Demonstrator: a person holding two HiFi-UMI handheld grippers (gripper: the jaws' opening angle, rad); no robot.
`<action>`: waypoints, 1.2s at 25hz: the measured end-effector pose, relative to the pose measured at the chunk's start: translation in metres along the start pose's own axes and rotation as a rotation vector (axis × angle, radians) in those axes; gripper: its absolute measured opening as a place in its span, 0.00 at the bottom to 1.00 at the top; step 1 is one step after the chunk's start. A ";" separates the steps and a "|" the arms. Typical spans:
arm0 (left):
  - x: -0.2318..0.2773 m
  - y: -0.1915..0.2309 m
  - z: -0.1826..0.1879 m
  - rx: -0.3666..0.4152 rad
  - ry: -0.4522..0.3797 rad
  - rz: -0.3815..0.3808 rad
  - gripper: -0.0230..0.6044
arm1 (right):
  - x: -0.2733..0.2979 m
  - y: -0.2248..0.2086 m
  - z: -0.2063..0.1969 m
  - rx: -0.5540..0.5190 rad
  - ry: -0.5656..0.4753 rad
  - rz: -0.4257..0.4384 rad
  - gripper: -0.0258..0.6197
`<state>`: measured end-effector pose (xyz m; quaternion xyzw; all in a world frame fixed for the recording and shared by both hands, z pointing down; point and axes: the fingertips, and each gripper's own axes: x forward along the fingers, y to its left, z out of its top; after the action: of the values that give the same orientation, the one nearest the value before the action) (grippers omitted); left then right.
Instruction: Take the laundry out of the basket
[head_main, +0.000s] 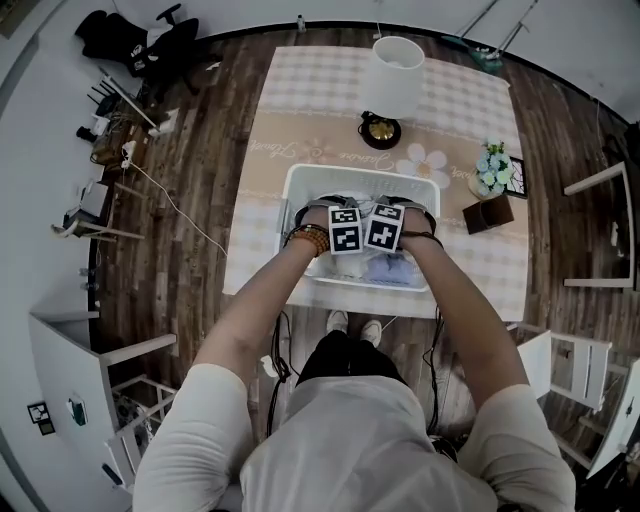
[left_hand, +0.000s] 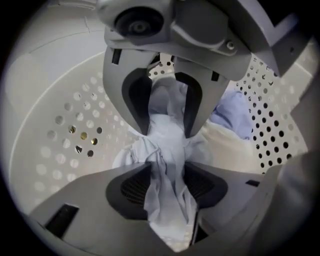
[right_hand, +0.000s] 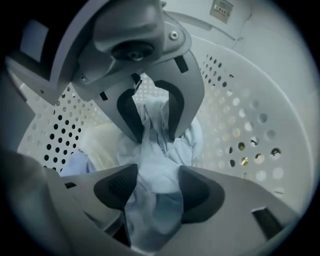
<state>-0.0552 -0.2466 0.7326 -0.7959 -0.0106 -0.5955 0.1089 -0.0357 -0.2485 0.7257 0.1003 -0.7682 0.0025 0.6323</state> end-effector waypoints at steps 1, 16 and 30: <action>0.005 0.000 -0.003 0.004 0.008 0.003 0.43 | 0.008 0.001 -0.001 0.008 0.005 0.005 0.49; 0.027 -0.008 -0.014 -0.050 0.001 -0.004 0.20 | 0.027 0.014 0.001 0.008 -0.035 0.029 0.22; -0.065 0.009 0.002 -0.147 -0.067 -0.006 0.17 | -0.063 -0.006 0.030 0.035 -0.166 -0.036 0.19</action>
<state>-0.0706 -0.2476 0.6683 -0.8212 0.0272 -0.5679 0.0482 -0.0524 -0.2489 0.6581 0.1249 -0.8158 -0.0038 0.5646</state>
